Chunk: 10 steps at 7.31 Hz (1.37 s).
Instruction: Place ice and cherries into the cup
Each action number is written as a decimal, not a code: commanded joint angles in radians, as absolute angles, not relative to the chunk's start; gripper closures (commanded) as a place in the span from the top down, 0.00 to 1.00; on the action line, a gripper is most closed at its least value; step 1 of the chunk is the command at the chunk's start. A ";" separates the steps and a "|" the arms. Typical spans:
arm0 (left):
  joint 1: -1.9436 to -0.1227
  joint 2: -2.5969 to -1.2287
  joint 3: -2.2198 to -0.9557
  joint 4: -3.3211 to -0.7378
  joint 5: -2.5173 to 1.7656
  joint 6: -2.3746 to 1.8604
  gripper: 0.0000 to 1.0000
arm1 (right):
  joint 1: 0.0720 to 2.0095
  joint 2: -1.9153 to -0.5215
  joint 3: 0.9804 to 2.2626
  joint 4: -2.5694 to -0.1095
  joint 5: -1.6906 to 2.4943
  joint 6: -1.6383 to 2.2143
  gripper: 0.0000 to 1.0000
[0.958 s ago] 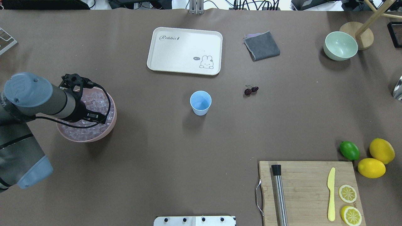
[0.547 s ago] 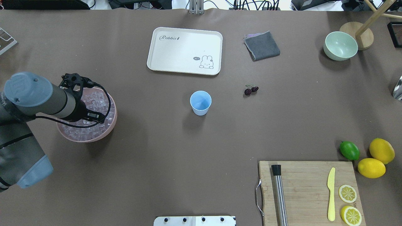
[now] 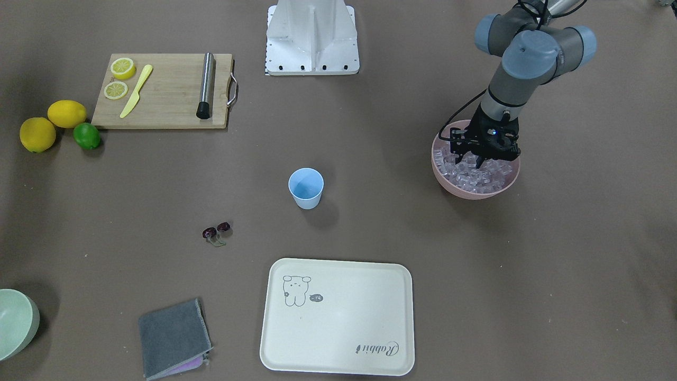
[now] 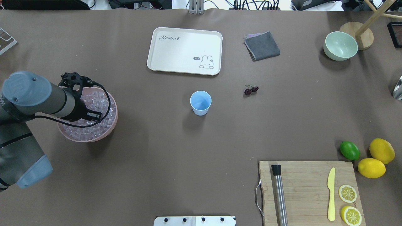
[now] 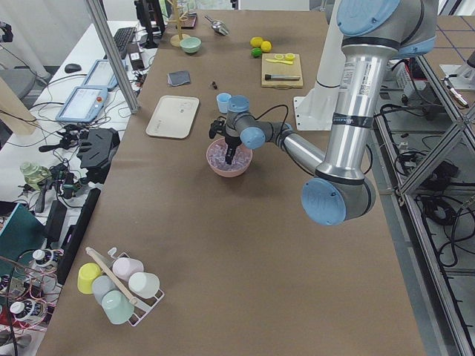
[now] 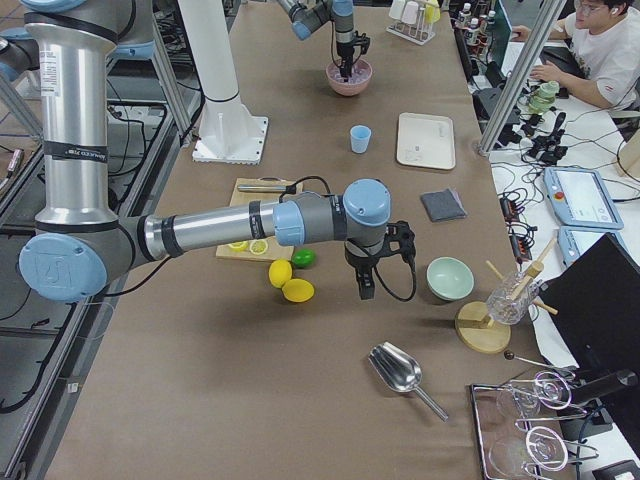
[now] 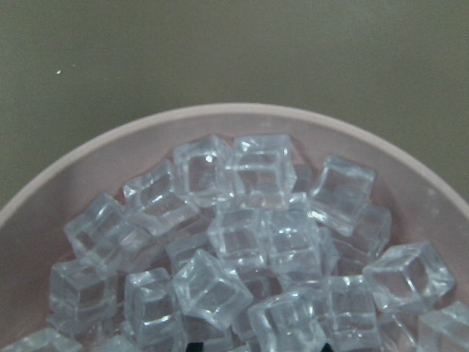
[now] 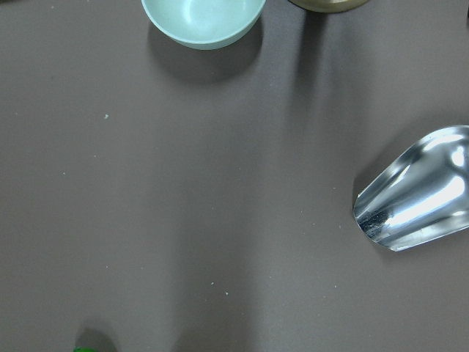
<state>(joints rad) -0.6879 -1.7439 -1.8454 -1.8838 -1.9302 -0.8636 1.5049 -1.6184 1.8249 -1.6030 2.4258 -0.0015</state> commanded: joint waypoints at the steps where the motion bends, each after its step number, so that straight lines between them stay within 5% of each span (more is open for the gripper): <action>1: -0.693 -1.741 -1.862 -1.884 -1.931 -0.864 0.00 | 1.505 -1.621 1.824 -1.603 2.430 -0.002 1.00; 4: -0.703 -1.740 -1.905 -1.875 -1.937 -0.864 0.00 | 1.505 -1.629 1.825 -1.603 2.430 -0.002 1.00; 6: -0.750 -1.841 -1.998 -1.632 -1.948 -0.845 0.00 | 1.505 -1.629 1.832 -1.603 2.430 -0.002 1.00; 8: -0.758 -2.215 -1.776 -1.520 -1.944 -0.856 0.00 | 1.505 -1.625 1.832 -1.603 2.430 -0.002 1.00; 10: -0.747 -2.409 -1.521 -1.746 -1.947 -0.959 0.00 | 1.505 -1.626 1.830 -1.603 2.430 0.000 1.00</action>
